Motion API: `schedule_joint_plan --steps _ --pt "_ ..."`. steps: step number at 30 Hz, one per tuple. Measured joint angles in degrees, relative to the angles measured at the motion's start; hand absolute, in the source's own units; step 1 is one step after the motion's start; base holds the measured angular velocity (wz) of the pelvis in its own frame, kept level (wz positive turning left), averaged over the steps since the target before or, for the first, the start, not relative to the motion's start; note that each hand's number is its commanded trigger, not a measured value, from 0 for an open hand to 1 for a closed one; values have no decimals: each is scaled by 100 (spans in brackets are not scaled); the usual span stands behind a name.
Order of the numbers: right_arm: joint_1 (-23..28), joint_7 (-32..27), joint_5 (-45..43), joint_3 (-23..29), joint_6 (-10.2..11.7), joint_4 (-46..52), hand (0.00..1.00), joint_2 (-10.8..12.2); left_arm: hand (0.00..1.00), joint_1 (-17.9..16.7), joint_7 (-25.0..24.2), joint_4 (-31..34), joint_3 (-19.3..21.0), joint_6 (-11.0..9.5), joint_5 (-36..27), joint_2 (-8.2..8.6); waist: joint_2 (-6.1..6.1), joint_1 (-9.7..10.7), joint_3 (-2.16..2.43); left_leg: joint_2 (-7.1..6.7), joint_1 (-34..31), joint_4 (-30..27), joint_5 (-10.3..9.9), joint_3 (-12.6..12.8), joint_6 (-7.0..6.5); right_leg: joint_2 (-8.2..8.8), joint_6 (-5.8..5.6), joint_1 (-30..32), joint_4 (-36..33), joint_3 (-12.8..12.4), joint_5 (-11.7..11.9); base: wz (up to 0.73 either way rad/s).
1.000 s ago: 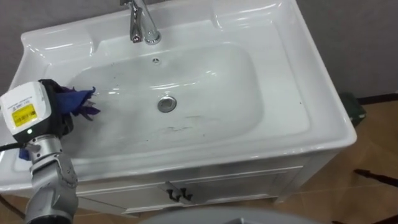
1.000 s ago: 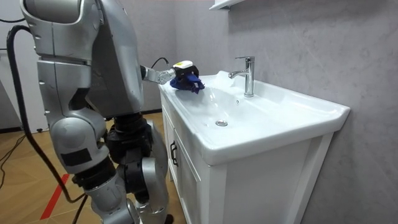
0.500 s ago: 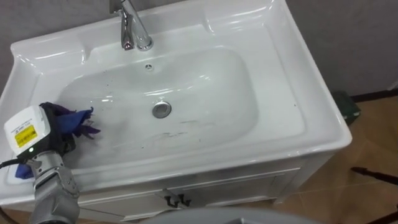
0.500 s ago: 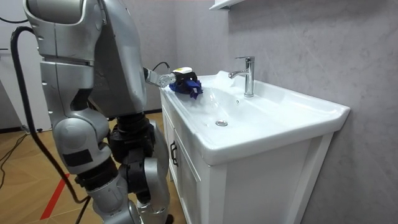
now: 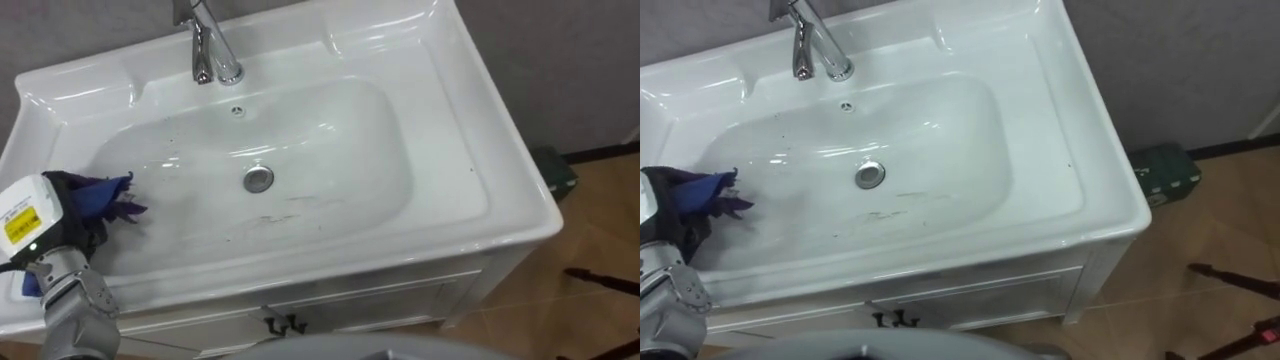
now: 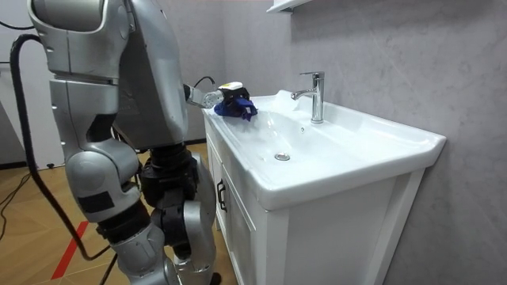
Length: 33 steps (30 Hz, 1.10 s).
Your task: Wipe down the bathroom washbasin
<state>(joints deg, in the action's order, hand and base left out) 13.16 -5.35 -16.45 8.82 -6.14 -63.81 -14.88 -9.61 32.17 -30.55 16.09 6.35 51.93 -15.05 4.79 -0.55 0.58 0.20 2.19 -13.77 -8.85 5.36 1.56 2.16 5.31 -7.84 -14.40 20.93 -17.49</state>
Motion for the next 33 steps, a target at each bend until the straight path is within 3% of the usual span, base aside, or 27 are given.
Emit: schedule_joint_plan --steps 11,19,20,21,23,24,33 --pt "66 25 15 150 -148 82 0 6 100 -14 -7 428 645 307 -6 -1 -30 -112 -4 -7 -41 5 -2 -5 1 -12 -9 -9 86 33 15 1" --pt "136 83 13 147 -197 211 0 7 100 -47 -7 435 859 455 -6 -3 -63 -186 -2 -10 -50 6 -21 -69 23 -17 -16 -5 87 46 19 1" --pt "138 100 13 147 -245 228 0 7 95 -76 -7 435 858 465 -7 -3 -64 -186 -2 -10 -50 5 -25 -71 25 -17 -19 -5 87 43 21 0" --pt "143 109 15 148 -272 241 0 7 75 -100 -6 436 859 466 -7 -3 -63 -189 -2 -10 -51 5 -25 -69 25 -17 -21 -5 89 43 22 0" --pt "145 114 15 147 -296 252 0 8 52 -215 -5 437 858 464 -7 -2 -65 -197 -1 -10 -50 -5 -36 -67 23 -17 -25 -5 95 35 25 0" --pt "151 114 17 147 -317 252 0 8 0 -240 -4 437 858 464 -8 -2 -66 -196 -1 -10 -51 -8 -40 -66 20 -17 -26 -5 95 36 25 0" --pt "235 120 99 139 -353 405 0 7 0 -490 83 437 842 462 -185 15 -76 -201 6 0 -98 -164 -81 -77 -2 -20 -29 -4 83 -20 27 -3"
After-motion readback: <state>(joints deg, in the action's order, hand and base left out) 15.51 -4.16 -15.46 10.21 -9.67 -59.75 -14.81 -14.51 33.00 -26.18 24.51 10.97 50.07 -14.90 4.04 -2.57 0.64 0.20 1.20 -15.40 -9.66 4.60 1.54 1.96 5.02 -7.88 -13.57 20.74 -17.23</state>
